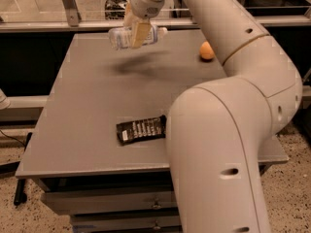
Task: Place blue plastic bottle upright
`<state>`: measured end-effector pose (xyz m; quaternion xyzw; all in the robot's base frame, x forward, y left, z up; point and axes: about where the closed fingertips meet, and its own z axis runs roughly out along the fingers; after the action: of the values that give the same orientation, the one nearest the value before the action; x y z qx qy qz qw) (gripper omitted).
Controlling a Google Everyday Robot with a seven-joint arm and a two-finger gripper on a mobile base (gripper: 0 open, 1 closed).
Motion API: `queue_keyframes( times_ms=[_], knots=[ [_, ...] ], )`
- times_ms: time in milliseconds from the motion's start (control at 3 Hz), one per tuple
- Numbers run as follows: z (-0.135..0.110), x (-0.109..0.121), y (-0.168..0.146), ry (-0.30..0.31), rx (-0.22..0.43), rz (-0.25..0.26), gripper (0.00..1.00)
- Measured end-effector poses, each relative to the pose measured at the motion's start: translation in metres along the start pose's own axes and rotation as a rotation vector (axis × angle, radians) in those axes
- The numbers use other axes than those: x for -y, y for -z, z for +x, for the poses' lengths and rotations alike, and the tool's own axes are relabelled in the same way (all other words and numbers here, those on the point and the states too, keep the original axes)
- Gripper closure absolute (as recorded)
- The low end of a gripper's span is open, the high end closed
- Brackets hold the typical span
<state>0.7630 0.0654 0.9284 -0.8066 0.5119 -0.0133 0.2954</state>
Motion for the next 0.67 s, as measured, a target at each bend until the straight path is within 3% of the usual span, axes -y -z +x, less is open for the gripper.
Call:
queue_keyframes(
  times_ms=[333, 667],
  knots=[
    [0.0, 0.0, -0.001, -0.001, 0.0, -0.001, 1.0],
    [-0.013, 0.005, -0.001, 0.114, -0.026, 0.001, 1.0]
  ],
)
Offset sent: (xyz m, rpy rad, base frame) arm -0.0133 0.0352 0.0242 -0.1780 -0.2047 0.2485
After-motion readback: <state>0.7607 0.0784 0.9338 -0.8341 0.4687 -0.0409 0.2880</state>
